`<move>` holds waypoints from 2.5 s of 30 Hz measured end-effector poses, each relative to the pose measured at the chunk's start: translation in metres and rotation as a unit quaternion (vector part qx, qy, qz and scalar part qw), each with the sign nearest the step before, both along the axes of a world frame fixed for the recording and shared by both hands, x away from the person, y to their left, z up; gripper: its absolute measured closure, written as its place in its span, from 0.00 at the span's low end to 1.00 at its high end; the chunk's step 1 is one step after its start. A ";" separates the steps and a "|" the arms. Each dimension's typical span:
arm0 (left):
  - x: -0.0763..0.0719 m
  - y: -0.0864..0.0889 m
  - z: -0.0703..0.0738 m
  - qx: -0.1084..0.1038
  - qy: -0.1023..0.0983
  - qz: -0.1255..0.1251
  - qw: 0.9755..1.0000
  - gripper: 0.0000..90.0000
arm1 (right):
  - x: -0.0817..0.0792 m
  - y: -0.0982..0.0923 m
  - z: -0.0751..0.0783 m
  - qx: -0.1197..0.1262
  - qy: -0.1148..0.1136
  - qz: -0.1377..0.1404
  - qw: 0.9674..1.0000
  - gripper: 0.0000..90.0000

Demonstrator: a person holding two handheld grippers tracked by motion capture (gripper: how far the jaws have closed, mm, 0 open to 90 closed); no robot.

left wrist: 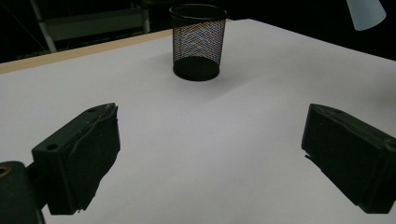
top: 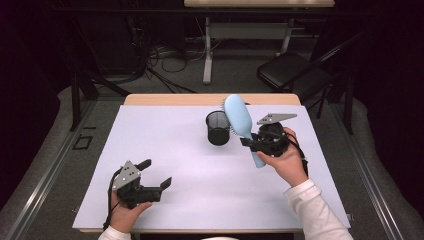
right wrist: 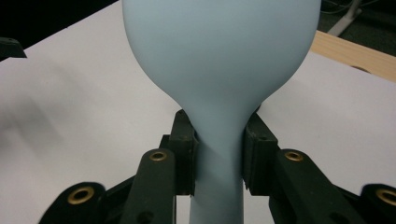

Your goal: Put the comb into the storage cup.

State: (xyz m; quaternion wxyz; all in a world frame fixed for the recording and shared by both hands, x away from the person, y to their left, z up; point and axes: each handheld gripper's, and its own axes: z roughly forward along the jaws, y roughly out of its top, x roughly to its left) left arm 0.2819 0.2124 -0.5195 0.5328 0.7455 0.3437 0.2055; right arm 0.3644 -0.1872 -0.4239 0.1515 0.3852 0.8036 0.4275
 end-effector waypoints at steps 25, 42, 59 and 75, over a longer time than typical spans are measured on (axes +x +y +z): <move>0.003 -0.002 -0.002 -0.007 0.007 0.007 1.000 0.05 | -0.010 0.024 -0.010 -0.008 -0.079 0.040 0.996 0.77; 0.000 -0.001 0.005 -0.030 0.013 0.002 0.999 0.05 | -0.024 0.033 -0.020 0.010 -0.110 0.046 0.993 0.77; 0.001 -0.001 0.022 -0.071 0.032 -0.004 0.997 0.05 | -0.027 0.034 -0.021 0.013 -0.120 0.046 0.992 0.77; 0.015 -0.001 0.049 -0.097 0.058 -0.012 0.994 0.05 | -0.029 0.035 -0.021 0.012 -0.126 0.047 0.991 0.77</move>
